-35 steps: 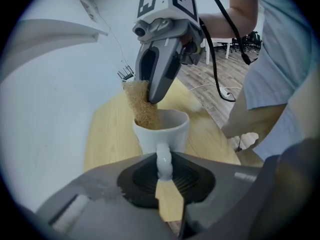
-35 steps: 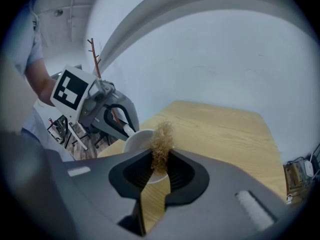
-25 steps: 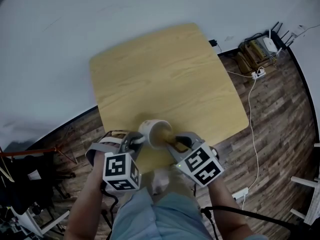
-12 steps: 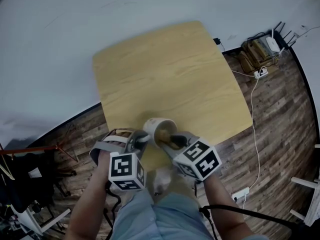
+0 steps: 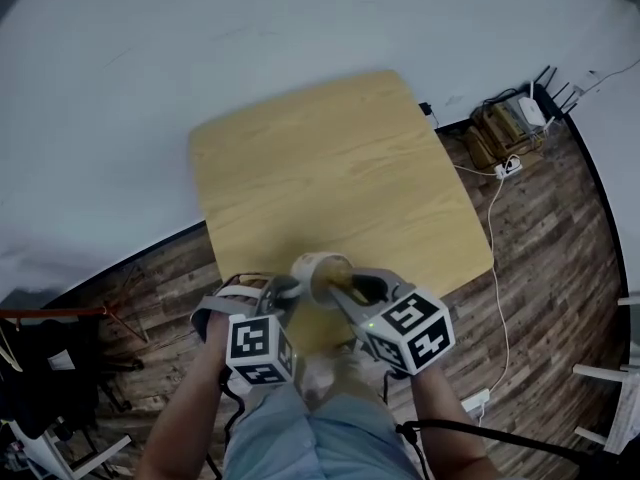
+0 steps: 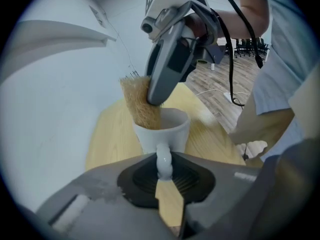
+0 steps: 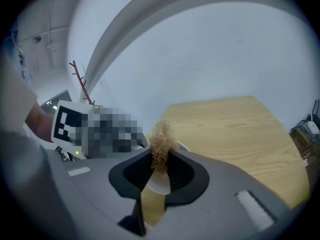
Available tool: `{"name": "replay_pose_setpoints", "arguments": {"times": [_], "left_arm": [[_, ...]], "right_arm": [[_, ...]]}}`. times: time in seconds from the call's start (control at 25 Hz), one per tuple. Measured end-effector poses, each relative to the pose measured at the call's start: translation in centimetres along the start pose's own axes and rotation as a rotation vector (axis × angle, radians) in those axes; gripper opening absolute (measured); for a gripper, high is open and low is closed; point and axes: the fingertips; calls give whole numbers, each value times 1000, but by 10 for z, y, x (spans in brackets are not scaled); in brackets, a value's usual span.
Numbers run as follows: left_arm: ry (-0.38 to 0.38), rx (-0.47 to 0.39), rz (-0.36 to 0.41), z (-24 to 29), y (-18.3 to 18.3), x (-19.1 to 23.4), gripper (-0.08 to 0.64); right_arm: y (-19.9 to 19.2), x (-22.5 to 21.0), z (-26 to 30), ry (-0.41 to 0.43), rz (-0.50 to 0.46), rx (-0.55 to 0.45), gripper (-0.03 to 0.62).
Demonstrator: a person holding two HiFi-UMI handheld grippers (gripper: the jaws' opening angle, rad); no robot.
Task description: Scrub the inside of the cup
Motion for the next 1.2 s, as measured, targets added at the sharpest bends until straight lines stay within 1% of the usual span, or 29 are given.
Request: {"name": "replay_pose_setpoints", "arguments": {"times": [0.2,0.36,0.48,0.6,0.72,0.92,1.08,1.12,1.2], "left_arm": [[-18,-78,-76,6,-10,1,69],[-42,-179,-178,9,-20,-1,69],[-64,-263,-255,12,-27,-3,69],[-83,-327,-303,13,-35,-5,69],[-98,-370,-335,15,-41,-7,71],[-100,-396,-373,19,-49,-6,72],[-122,-405,-377,16,-51,-7,72],[-137,-408,-382,13,-53,-9,80],[-169,-418,-390,6,-58,-13,125]], "right_arm": [[37,-9,-32,-124,-31,-103,69],[68,-9,-58,-200,-72,-184,71],[81,-7,-70,-233,-92,-212,71],[86,0,-73,-250,-100,-217,71],[88,6,-71,-261,-107,-213,71],[90,14,-67,-275,-117,-206,71],[90,16,-61,-281,-112,-209,71],[90,16,-60,-280,-110,-212,71],[91,16,-58,-276,-106,-222,71]]}}
Point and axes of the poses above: the fingertips, and each gripper's own axes: z forward along the fingers, x to its left, y out of its top, and after that the axes turned 6 degrees about -z, right-handed
